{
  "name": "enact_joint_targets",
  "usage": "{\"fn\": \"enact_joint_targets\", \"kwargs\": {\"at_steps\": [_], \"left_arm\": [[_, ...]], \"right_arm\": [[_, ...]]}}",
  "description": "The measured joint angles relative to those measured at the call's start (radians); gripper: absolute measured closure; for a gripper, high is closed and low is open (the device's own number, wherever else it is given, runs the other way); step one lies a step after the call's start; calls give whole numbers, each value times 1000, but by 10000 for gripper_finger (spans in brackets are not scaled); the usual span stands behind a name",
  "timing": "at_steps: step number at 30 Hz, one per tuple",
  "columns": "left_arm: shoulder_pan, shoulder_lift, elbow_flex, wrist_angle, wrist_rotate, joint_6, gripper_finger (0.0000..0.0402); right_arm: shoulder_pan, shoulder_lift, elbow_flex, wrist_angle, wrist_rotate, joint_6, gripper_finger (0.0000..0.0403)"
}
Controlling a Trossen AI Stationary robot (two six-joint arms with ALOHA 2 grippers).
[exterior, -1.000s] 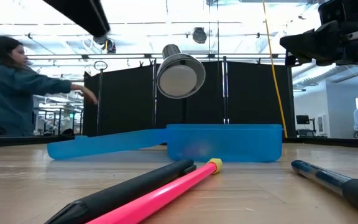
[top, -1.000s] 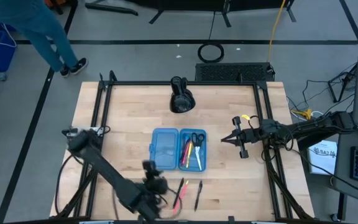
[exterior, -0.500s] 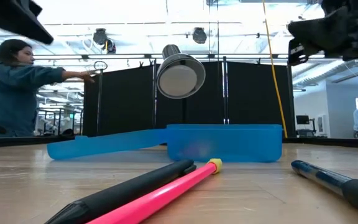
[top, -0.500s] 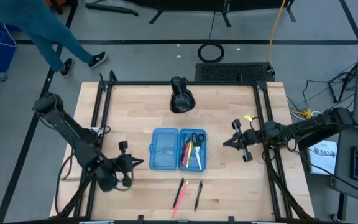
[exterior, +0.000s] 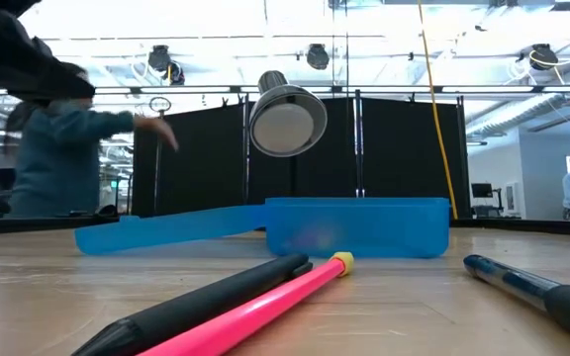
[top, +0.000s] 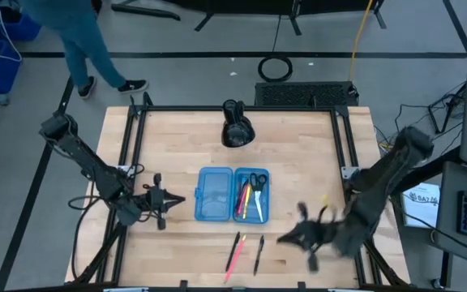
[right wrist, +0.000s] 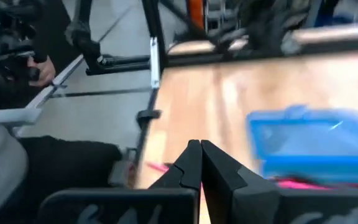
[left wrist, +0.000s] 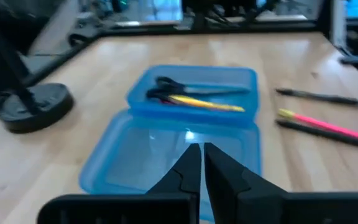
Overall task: Pick & place school supplies into a supply box
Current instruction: Put the right black pen into the blue supply box
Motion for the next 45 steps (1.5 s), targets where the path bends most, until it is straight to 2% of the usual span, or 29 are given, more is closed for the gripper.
{"fn": "enact_joint_targets", "kwargs": {"at_steps": [4,10,15,18,21,26,29,31,34,38,41,45], "left_arm": [[29,-6,0,26,-55,28,375],[77,-4,0,57,-54,92,393],[124,-4,0,54,-57,170,392],[157,-4,0,54,-57,228,377],[196,-4,0,52,-56,275,367],[244,-4,1,-15,-48,254,366],[267,-4,1,-81,-48,231,372],[279,-4,1,-114,-48,223,377],[294,-4,1,-130,-46,223,387],[316,-4,1,-130,-46,244,398],[332,-4,1,-137,-45,258,390],[349,-4,1,-149,-44,259,374]], "right_arm": [[-11,217,206,-24,2,148,403],[-39,440,434,-256,-6,588,403],[-57,514,435,-518,-135,1127,403],[-71,544,393,-566,-219,1292,403],[-85,543,350,-523,-261,1371,403],[-119,547,289,-374,-265,1377,392],[-139,544,273,-340,-271,1412,361],[-154,546,265,-348,-318,1442,332],[-179,545,261,-399,-383,1498,286],[-217,563,259,-439,-405,1528,238],[-250,585,259,-399,-475,1524,218],[-272,644,261,-307,-554,1523,212]]}}
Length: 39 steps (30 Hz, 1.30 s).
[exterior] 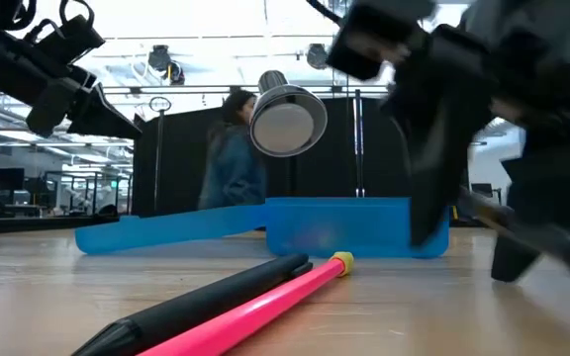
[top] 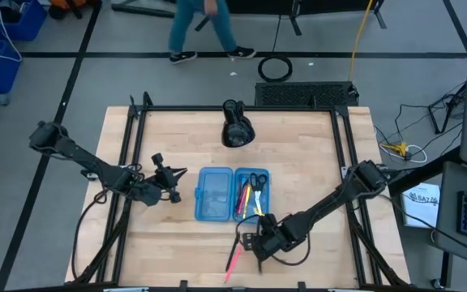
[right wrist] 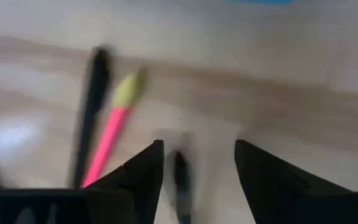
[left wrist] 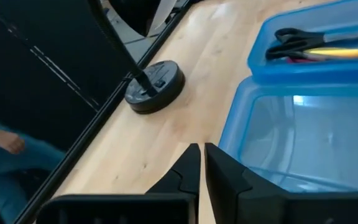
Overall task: Pick & place school supplies into a supply box
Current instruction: Put the right black pen into the blue supply box
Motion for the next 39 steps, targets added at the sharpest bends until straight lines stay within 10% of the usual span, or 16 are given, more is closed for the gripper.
{"fn": "enact_joint_targets", "kwargs": {"at_steps": [39], "left_arm": [[55,0,-80,100,138,44,369]], "right_arm": [[-12,21,177,-71,131,-426,257]]}}
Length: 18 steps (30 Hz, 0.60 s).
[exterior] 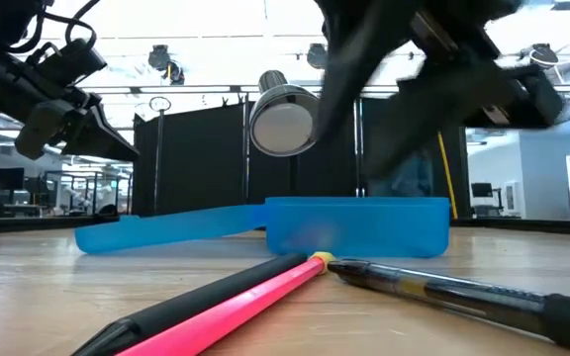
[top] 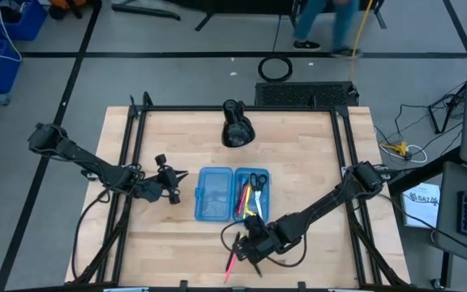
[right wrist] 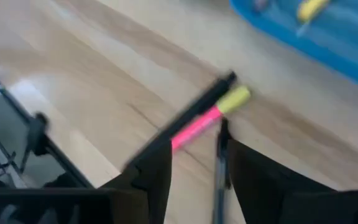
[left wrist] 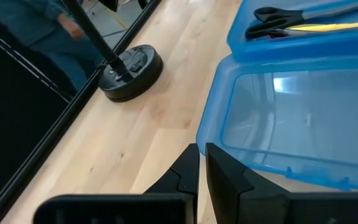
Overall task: Pick & place school supplies into a supply box
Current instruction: Put the right black pen into the blue supply box
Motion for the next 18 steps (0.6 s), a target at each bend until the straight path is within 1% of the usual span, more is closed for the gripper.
{"fn": "enact_joint_targets", "kwargs": {"at_steps": [3,6,8,12,14,18], "left_arm": [[10,0,0,-4,9,0,369],[23,0,0,-5,24,5,369],[31,0,0,-6,25,9,369],[48,0,0,-5,26,8,369],[54,0,0,-5,32,8,369],[59,0,0,-4,78,8,369]], "right_arm": [[6,41,8,10,-70,24,257],[6,105,63,10,-149,20,257],[0,145,121,-18,-179,0,257],[-11,217,218,-148,-210,-32,257],[-12,237,234,-176,-231,-33,258],[-13,266,238,-233,-271,-10,265]]}}
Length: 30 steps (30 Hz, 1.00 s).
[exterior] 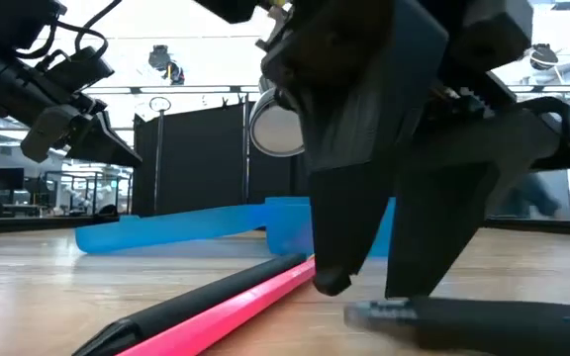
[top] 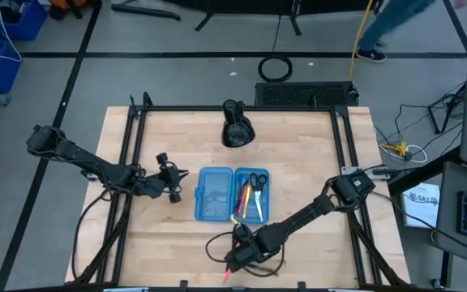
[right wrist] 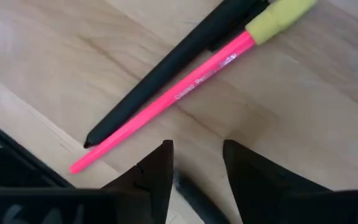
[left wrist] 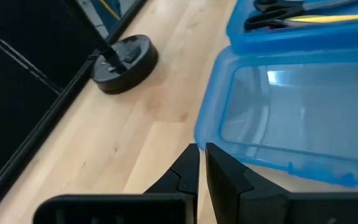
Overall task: Pick & place school supplies into a supply box
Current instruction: Put the right black pen into the blue supply box
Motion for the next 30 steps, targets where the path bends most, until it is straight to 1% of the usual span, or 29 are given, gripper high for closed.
{"fn": "enact_joint_targets", "kwargs": {"at_steps": [2,5,7,11,16,19,22,24,27,30], "left_arm": [[0,0,0,1,16,0,369],[0,0,0,1,19,0,369],[0,0,0,2,19,-1,369],[0,0,0,9,25,-7,369],[0,0,0,4,28,-16,369],[0,0,0,1,54,-19,369],[0,0,0,2,57,-20,369],[0,0,0,2,57,-22,369],[0,0,0,2,57,-27,369],[0,0,0,0,55,-42,369]], "right_arm": [[4,1,-1,0,17,-11,272],[10,-28,2,19,88,-50,282],[12,-48,1,3,120,-107,288],[21,-119,-5,-62,229,-199,303],[54,-217,-1,-158,335,-219,317],[81,-249,-1,-120,377,-208,318],[107,-256,1,-60,382,-206,319],[117,-237,1,-46,370,-160,319],[117,-200,0,-26,283,-106,319],[114,-158,0,-25,224,-40,319]]}}
